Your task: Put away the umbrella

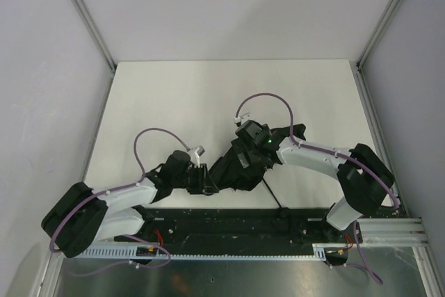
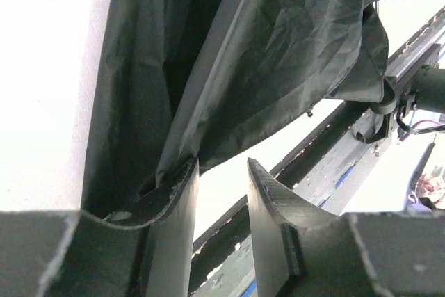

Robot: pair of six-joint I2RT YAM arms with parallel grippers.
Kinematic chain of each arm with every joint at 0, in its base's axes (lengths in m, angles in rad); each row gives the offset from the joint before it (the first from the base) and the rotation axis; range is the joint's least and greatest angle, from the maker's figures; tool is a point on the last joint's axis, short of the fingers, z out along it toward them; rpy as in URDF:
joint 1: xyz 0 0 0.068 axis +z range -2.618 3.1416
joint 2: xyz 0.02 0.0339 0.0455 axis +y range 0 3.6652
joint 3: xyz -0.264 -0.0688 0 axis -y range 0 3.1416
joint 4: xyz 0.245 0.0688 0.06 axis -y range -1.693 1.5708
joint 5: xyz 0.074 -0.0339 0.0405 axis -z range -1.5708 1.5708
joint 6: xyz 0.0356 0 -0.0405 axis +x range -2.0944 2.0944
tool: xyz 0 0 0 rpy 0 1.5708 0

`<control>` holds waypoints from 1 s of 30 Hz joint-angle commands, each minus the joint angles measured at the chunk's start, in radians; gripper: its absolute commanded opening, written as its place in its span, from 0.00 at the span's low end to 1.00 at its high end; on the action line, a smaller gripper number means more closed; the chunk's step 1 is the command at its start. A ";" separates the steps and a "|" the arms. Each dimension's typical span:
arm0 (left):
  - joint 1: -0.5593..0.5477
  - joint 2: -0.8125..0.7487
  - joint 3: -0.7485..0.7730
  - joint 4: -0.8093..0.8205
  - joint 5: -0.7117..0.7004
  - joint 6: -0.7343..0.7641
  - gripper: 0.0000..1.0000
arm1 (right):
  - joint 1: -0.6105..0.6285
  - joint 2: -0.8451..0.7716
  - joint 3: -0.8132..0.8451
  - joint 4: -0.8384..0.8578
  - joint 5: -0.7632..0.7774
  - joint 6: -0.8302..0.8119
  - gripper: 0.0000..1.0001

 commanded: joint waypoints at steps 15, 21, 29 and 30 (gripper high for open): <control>-0.009 -0.094 -0.038 0.123 -0.020 -0.015 0.46 | 0.289 -0.057 0.290 -0.325 0.243 0.090 0.99; -0.008 -0.090 -0.044 0.123 -0.036 -0.026 0.47 | 0.165 0.034 0.265 -0.260 0.114 0.082 0.99; -0.007 -0.098 -0.039 0.123 -0.042 -0.027 0.47 | 0.022 -0.010 0.085 -0.155 -0.062 0.099 0.99; -0.006 -0.092 -0.034 0.123 -0.042 -0.024 0.47 | 0.014 -0.007 0.065 -0.139 -0.079 0.093 0.99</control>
